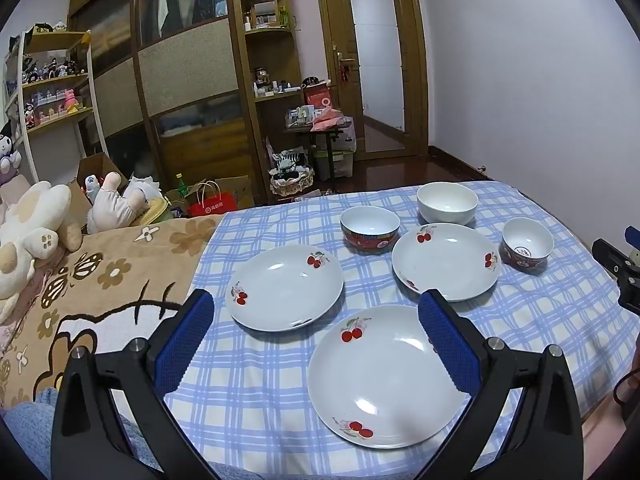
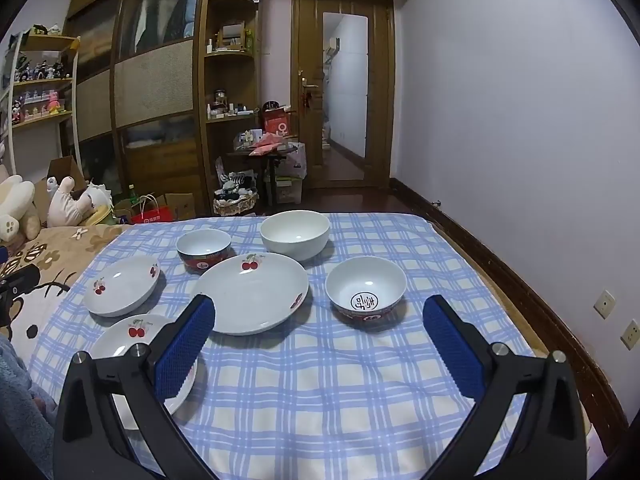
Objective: Organize plates and bowls
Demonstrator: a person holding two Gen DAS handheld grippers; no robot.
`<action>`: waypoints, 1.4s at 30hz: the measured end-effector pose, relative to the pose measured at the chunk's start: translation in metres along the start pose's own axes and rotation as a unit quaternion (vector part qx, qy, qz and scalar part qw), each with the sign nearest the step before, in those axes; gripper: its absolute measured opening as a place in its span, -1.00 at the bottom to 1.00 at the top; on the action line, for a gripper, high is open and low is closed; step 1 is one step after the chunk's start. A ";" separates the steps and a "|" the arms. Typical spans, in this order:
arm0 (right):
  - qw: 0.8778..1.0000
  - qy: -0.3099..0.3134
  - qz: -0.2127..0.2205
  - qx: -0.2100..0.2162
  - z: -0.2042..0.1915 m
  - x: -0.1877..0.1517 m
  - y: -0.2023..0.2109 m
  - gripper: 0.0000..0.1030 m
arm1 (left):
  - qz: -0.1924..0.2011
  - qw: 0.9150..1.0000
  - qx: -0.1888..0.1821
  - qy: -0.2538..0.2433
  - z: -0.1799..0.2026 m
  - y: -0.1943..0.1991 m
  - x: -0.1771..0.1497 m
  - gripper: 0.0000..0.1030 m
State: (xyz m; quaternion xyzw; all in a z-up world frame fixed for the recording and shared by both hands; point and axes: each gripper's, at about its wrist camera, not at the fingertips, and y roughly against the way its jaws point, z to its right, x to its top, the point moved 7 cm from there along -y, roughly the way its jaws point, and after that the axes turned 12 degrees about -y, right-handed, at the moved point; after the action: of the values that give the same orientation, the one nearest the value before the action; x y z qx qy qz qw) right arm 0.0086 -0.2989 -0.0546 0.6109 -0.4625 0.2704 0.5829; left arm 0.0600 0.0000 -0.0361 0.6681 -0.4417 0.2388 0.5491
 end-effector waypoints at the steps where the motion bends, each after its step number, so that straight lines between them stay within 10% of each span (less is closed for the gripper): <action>1: 1.000 0.000 0.000 0.000 0.000 0.000 0.000 1.00 | 0.000 1.000 -0.001 0.000 0.000 0.000 0.000 0.95; 42: 1.000 -0.009 -0.001 -0.004 0.002 0.001 0.004 1.00 | 0.000 1.000 0.000 0.000 0.000 -0.001 -0.003 0.95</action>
State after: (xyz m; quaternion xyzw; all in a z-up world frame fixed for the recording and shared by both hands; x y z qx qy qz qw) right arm 0.0051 -0.3005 -0.0521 0.6112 -0.4681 0.2630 0.5815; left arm 0.0597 0.0010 -0.0386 0.6684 -0.4413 0.2389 0.5490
